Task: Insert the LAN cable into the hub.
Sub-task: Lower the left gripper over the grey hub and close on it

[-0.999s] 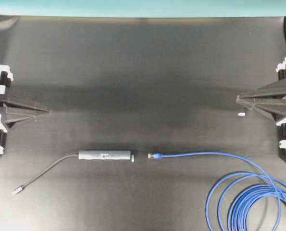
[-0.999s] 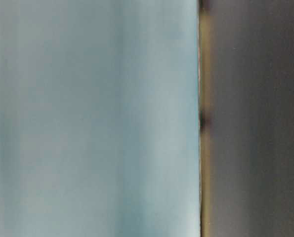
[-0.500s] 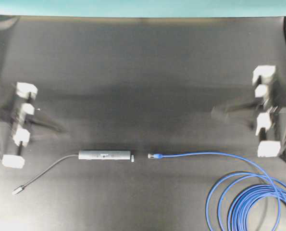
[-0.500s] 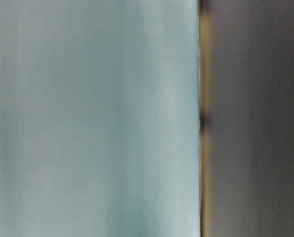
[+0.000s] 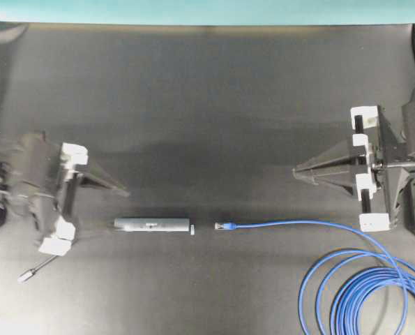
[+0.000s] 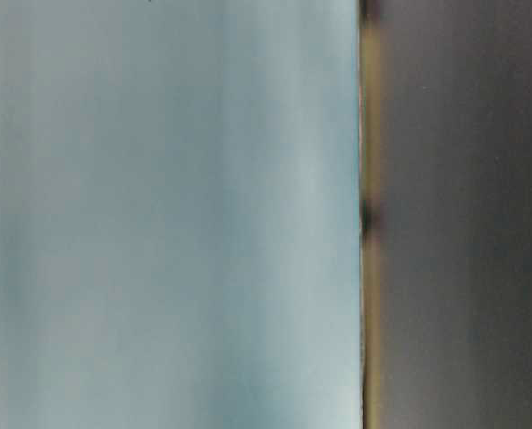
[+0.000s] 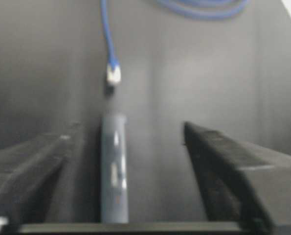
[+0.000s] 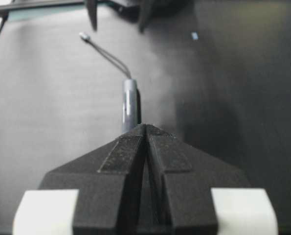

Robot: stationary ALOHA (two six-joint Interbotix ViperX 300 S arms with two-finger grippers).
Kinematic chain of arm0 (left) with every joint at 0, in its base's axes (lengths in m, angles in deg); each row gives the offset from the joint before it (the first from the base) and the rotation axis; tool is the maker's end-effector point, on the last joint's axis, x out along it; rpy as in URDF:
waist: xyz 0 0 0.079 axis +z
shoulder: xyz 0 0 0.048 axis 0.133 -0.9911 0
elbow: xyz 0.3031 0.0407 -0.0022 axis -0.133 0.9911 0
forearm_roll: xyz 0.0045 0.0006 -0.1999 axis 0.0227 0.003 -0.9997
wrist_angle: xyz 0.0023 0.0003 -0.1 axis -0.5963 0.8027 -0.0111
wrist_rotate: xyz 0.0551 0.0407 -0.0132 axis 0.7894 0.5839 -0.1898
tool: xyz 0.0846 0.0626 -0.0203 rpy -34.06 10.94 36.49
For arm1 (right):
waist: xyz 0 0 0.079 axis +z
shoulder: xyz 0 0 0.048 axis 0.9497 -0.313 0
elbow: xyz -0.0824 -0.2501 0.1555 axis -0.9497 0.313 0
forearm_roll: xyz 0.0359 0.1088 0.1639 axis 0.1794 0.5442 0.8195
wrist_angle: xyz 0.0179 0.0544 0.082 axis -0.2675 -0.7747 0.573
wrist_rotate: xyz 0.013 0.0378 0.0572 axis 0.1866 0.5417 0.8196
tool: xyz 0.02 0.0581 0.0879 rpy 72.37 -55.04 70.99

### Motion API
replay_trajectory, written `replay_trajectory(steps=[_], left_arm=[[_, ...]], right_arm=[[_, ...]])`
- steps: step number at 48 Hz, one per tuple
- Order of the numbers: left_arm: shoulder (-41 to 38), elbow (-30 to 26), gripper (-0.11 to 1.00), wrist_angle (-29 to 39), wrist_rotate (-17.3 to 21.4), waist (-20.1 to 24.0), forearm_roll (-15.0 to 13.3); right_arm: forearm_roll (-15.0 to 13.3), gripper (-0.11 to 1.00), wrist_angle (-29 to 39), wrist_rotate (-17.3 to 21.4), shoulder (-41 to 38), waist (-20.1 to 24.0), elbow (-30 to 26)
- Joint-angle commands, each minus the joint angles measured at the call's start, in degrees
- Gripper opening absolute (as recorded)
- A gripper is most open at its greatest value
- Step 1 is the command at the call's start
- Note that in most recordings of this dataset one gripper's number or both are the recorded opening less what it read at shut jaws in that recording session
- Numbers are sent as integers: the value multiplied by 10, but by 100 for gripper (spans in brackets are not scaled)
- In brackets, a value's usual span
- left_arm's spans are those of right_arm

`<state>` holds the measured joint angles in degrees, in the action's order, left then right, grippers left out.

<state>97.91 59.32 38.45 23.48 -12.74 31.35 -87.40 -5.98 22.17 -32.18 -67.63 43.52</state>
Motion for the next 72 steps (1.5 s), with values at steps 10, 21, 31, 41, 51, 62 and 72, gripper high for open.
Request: replay_trajectory(steps=[10,21,31,41,51,62,72], left_arm=[[-134,4,74,-185,-1,6,1],[-254,-28,76,-262,-4,11,1],[-300,-53,76,-272,-5,15,1],[-316,-72,76,-233,-6,8,1],[-340,-92,76,-200,-6,4,1],[-351,-105,72,-155,-7,3,2],[-350,-106,31,-134,4,-6,2]], right_arm=[[4,0,11,18,0,-3,-19],[4,0,19,31,0,-8,-22],[4,0,23,34,1,-10,-22],[4,0,23,33,4,-14,-21],[3,0,24,33,5,-16,-20],[3,0,33,33,11,-16,-19],[4,0,39,34,11,-15,-16]])
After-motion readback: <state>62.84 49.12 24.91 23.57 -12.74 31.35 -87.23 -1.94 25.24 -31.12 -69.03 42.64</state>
